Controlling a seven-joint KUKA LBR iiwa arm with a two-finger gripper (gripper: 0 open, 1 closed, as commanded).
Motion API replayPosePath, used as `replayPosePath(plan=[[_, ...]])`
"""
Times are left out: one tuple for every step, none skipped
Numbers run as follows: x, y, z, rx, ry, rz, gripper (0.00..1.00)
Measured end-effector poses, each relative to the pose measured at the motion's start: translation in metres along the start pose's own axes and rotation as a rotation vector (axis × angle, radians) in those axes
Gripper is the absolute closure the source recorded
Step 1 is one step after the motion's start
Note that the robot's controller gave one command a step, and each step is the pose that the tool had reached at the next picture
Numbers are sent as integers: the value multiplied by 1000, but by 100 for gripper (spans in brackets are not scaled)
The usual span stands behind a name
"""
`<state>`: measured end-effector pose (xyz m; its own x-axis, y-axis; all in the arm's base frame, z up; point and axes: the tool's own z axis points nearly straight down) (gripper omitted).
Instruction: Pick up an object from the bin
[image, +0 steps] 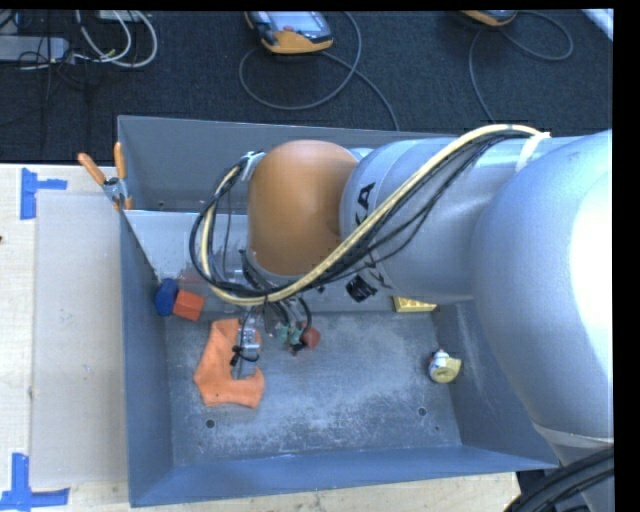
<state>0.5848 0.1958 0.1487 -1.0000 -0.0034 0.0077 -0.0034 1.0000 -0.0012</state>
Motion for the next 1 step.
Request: replayPosePath(plan=[[-1,-1,-5,-1,-6,4,0]])
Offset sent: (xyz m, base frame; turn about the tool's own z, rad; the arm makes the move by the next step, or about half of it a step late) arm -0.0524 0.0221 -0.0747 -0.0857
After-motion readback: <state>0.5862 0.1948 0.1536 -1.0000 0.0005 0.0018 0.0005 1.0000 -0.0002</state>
